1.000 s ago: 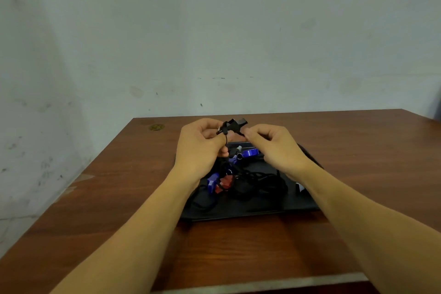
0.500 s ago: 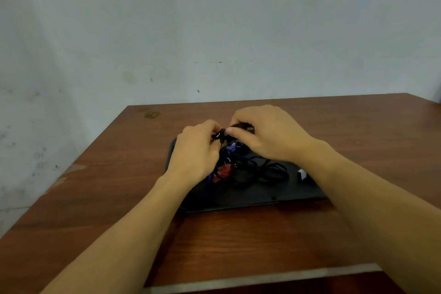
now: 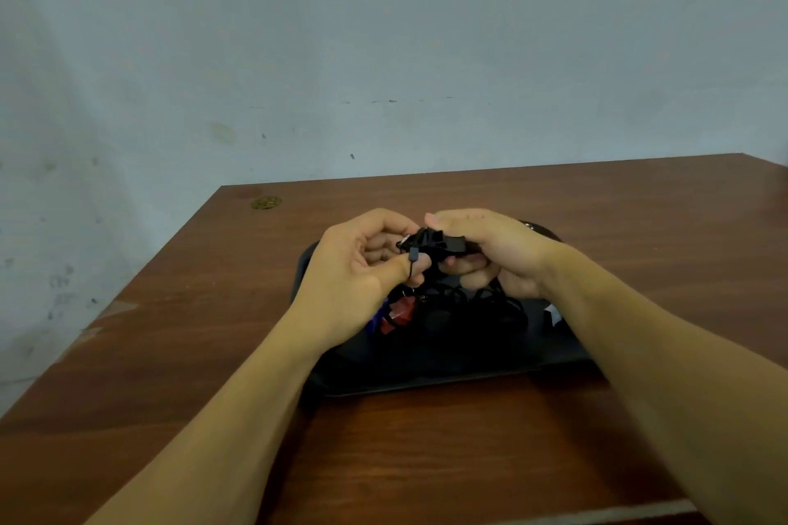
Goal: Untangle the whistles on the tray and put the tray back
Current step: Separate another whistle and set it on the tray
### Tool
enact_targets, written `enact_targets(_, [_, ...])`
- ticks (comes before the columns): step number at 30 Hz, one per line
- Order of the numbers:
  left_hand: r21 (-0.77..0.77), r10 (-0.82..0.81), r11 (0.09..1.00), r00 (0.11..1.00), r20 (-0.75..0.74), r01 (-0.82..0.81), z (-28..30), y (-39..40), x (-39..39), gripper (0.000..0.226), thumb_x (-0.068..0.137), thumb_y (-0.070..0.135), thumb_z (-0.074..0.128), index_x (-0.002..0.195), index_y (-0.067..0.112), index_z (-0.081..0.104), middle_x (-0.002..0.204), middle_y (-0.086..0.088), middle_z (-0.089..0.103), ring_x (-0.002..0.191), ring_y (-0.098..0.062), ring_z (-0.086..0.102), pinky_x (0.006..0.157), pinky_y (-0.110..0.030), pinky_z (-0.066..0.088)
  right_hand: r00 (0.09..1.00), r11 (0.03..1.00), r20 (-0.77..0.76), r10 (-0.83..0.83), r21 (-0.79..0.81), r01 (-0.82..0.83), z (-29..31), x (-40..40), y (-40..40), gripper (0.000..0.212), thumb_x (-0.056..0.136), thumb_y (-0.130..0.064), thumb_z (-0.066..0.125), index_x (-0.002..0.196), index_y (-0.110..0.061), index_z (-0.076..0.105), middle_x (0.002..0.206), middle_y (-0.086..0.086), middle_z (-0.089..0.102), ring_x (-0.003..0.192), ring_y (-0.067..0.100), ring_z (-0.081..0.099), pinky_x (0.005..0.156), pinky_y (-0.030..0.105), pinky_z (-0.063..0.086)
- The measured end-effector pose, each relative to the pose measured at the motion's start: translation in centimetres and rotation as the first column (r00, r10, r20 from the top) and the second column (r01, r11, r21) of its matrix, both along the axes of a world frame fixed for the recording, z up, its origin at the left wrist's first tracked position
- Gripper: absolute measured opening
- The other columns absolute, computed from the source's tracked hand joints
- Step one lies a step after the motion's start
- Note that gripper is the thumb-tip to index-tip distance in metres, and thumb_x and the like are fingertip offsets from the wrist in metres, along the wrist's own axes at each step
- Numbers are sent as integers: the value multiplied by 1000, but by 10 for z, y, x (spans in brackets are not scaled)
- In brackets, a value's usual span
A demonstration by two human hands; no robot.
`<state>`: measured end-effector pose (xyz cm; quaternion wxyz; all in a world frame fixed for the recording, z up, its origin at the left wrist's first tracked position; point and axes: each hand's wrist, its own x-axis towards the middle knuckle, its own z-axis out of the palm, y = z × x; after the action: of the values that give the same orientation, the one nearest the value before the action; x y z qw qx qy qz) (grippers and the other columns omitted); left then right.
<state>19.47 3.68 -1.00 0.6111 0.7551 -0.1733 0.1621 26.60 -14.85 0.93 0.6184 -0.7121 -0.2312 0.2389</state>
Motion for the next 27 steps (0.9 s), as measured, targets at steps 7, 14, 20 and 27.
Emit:
enact_targets(7, [-272, 70, 958, 993, -95, -94, -4, -5, 11, 16, 89, -6, 66, 104, -4, 65, 78, -14, 72, 60, -18, 65, 64, -28, 58, 977, 981, 117, -181, 99, 170, -26, -8, 24, 49, 106, -23, 45, 58, -28, 52, 55, -7, 37, 45, 7, 24, 41, 21, 18])
enact_targets(14, [19, 383, 924, 923, -38, -383, -11, 5, 23, 9, 94, 10, 66, 93, 20, 65, 74, -5, 69, 57, -11, 63, 57, -31, 56, 488, 894, 870, 63, -267, 360, -30, -20, 35, 24, 104, -26, 42, 83, -20, 52, 67, -8, 54, 61, 18, 52, 60, 37, 40])
enact_targets(20, [415, 447, 787, 886, 128, -457, -8, 7, 19, 10, 93, 14, 62, 99, 21, 63, 78, 9, 65, 65, -8, 59, 63, -34, 52, 327, 861, 926, 187, -315, 399, -9, -18, 18, 25, 102, -41, 44, 86, -28, 57, 70, -14, 56, 64, 10, 54, 60, 33, 44])
enact_targets(27, [557, 216, 792, 968, 130, -251, -6, 6, 11, 21, 95, 9, 60, 113, 20, 61, 78, 13, 62, 66, -4, 57, 66, -37, 53, 468, 928, 884, 8, -180, 325, 9, 2, 11, 25, 90, -51, 63, 79, -30, 69, 72, -12, 68, 70, 8, 64, 67, 39, 54])
